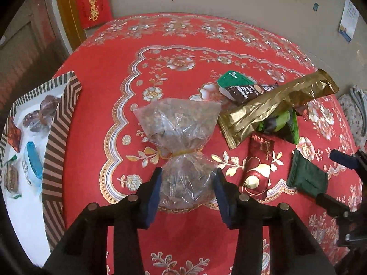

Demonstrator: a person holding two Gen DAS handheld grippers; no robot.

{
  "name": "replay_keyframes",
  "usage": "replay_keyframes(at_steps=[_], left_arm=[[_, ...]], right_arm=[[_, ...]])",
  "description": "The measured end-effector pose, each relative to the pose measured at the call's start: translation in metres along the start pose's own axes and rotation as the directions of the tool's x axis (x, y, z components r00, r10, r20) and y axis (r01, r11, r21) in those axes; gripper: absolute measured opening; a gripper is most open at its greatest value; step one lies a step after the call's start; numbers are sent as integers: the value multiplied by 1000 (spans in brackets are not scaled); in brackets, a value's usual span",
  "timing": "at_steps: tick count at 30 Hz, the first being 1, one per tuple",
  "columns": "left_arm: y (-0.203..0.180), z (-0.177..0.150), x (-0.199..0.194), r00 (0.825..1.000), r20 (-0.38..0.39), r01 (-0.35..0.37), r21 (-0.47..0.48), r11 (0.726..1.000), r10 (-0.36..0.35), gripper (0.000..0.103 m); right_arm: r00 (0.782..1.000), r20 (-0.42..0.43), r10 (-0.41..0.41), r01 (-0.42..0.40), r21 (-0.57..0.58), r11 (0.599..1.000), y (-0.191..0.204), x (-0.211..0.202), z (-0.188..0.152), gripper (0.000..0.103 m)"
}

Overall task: Organize snacks
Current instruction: 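Grasp the clear string-tied nut bag with the left gripper while the right gripper grasps the dark green pouch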

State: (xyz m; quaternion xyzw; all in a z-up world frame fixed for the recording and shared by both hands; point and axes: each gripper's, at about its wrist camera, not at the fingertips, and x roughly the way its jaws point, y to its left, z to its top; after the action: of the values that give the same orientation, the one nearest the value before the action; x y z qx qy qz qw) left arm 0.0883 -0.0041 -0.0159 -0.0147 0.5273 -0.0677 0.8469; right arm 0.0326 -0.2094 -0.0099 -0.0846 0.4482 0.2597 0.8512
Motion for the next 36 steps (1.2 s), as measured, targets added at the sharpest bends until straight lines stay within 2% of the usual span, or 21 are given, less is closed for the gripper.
replay_keyframes(at_steps=[8,14,17,18,20,21,27,36], left_arm=[[0,-5,-1,1000,3,2,10,1000,-2,45],[0,-9,-4,1000,7,-1,21,1000,1,45],[1,-10,-4,1000,7,1,23,1000,-1,45],[2,-11,-5,1000,7,1,23,1000,-2,45],[2,-12,-5,1000,11,0,28,1000,0,45],[1,-12,-5,1000,14,-4,33,999,4,45],[1,-20,-10,999,47,-21,53,998,18,42],[8,-32,-25,993,104,-65,52,997,60,40]], right_arm=[[999,-53,2,-4,-38,999,2,18,1,83],[996,-81,-26,16,-123,992,10,24,-4,83],[994,-110,14,-28,-120,992,3,31,-3,82],[994,-105,17,-30,-122,992,2,30,-2,76],[995,-98,22,-34,-120,992,1,26,-1,52],[994,-106,19,-31,-114,993,1,26,-1,47],[994,-104,-15,8,-75,997,11,21,-7,43],[998,11,-58,58,-23,998,40,-6,-13,43]])
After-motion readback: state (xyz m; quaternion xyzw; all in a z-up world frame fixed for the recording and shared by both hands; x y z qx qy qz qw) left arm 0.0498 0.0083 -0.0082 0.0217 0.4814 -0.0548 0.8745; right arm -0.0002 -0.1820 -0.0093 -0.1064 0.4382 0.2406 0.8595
